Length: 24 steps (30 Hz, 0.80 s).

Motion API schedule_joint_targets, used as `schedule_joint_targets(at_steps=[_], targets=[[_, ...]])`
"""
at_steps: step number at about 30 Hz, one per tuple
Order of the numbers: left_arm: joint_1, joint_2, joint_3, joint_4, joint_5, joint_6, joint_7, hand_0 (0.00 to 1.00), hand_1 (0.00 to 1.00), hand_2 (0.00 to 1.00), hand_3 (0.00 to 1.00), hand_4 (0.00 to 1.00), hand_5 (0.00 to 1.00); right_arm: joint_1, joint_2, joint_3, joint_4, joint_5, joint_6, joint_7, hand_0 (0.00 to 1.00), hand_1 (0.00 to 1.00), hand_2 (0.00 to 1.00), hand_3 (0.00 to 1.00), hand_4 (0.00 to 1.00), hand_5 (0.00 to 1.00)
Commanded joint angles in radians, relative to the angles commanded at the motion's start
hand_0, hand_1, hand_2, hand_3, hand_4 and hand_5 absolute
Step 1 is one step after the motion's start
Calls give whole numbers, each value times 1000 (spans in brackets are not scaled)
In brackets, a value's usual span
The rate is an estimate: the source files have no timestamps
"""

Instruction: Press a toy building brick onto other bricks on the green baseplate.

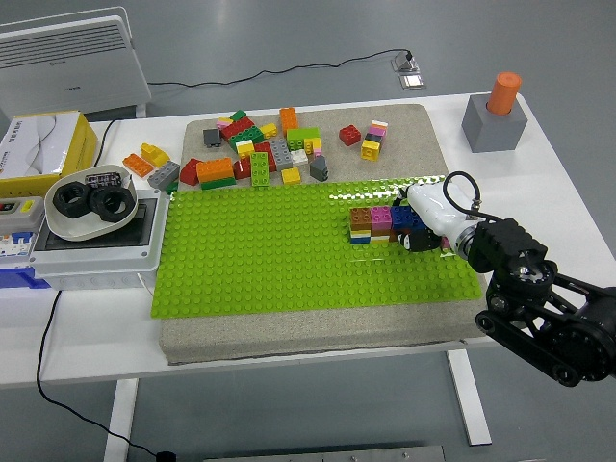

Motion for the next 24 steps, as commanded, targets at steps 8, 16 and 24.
schedule_joint_targets(at_steps=[8,16,24], targets=[[-1,1,1,0,-1,-2,2,719,413,565,782,932,998,1,0,2,-1,0,3,-1,813,809,831,710,754,200],[-1,1,2,0,-2,-2,2,718,412,564,780,932,998,-2,-1,9,3,0,6,0,817,814,835,746,824,224],[-1,1,0,0,-1,-1,1,718,409,564,780,935,998,-37,-20,82,87,31,-8,12,818,820,844,753,926,342]])
